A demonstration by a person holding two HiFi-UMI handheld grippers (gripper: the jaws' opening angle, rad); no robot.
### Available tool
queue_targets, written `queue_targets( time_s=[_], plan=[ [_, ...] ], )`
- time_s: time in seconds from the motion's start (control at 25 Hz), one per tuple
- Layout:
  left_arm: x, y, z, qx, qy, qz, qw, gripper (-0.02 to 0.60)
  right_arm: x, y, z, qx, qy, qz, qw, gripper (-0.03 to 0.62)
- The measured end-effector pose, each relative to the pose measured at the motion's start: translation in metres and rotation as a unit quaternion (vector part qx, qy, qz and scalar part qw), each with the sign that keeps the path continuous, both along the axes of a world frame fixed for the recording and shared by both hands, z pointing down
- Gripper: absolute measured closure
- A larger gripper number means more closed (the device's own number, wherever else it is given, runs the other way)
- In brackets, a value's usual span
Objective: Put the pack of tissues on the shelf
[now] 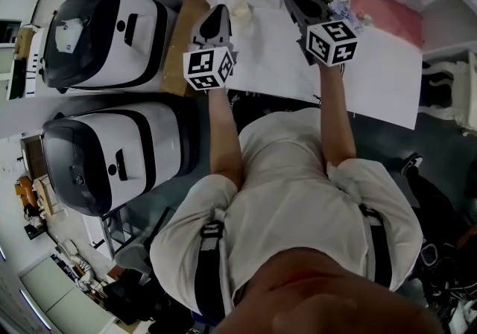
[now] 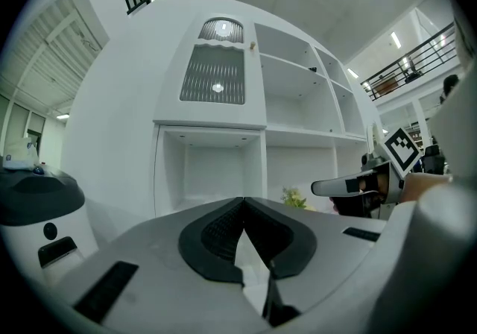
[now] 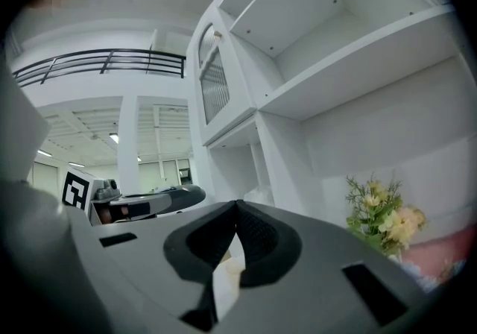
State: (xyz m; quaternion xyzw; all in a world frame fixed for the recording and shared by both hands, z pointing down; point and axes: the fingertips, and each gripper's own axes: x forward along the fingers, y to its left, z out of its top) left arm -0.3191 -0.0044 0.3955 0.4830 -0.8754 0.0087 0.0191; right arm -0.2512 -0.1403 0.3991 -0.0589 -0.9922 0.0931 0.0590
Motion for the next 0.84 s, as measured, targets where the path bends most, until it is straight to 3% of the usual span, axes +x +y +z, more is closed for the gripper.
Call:
queue_targets(
  time_s=[0.84],
  plan=[
    [0.0027,-0.0054,0.0042,-0.003,0.008,-0.001,1.0000,0.571,0.0035,-0.0052,0.0073,-0.009,0.004,-0.005,1.000,0.525]
  ],
)
